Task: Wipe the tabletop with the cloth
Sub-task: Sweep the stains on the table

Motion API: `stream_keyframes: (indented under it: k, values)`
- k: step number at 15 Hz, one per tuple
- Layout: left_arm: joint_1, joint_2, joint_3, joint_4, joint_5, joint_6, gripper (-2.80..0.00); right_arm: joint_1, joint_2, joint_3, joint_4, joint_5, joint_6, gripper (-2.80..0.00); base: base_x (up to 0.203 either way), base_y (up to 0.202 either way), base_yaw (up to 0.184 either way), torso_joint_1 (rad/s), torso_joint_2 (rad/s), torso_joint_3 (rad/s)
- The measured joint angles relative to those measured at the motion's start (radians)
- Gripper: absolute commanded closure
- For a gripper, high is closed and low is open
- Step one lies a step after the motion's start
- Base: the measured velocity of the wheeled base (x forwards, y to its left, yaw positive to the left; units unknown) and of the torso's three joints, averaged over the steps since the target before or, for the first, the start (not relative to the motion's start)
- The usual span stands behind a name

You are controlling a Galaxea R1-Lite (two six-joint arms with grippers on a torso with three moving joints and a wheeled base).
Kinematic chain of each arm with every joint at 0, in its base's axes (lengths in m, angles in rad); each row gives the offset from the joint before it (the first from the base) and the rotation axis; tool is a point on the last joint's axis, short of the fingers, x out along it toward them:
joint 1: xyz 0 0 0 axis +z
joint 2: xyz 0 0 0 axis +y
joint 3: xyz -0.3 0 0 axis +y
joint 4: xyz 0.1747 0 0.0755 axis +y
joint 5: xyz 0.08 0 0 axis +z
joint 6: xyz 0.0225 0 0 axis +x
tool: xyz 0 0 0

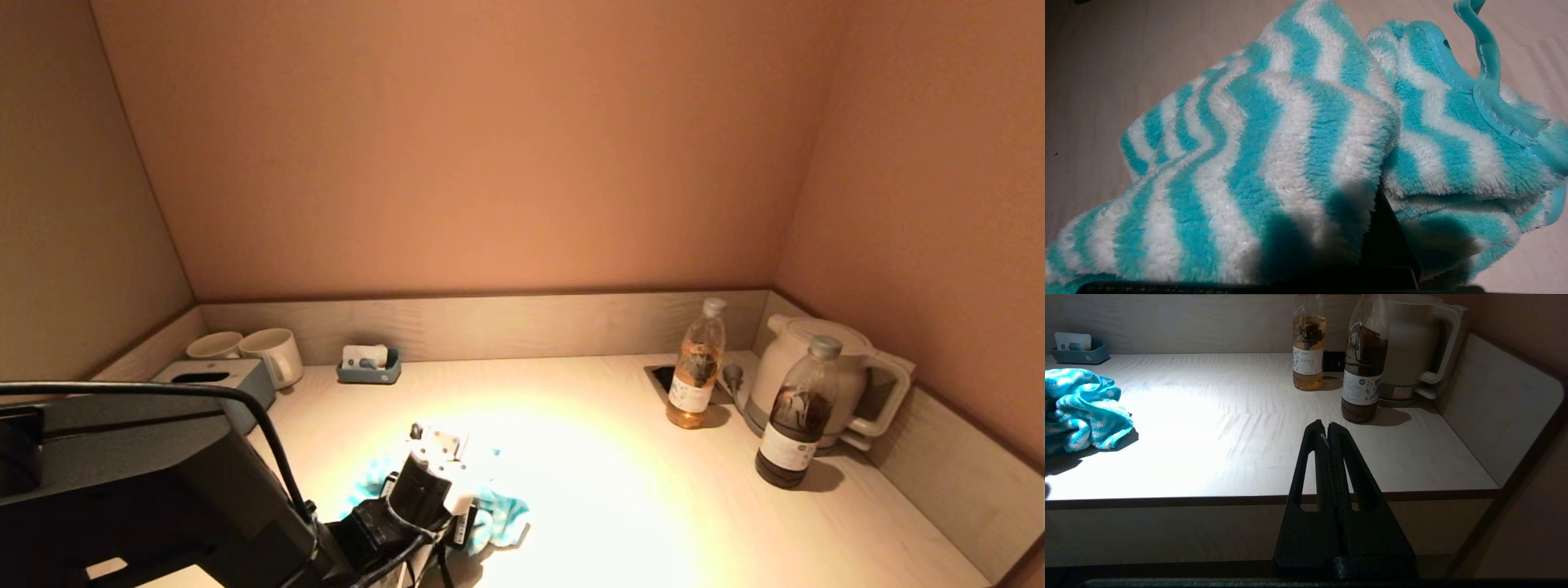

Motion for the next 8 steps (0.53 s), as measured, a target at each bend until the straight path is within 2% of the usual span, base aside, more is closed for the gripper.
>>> stream_keyframes:
  k: [3, 5, 8]
  values:
    - [-0.117, -0.028, -0.039, 0.124, -0.052, -0.094, 0.0, 0.0, 0.0, 0.0, 0.0, 0.0, 0.0, 0.0, 0.0, 0.0, 0.0, 0.0, 0.0, 0.0]
    - [-0.14, -0.039, -0.094, 0.202, -0.086, -0.117, 0.0, 0.0, 0.0, 0.0, 0.0, 0.0, -0.001, 0.0, 0.0, 0.0, 0.0, 0.0, 0.0, 0.0]
    - [-0.149, -0.048, -0.242, 0.364, -0.15, -0.142, 0.0, 0.0, 0.0, 0.0, 0.0, 0.0, -0.001, 0.0, 0.0, 0.0, 0.0, 0.0, 0.0, 0.0]
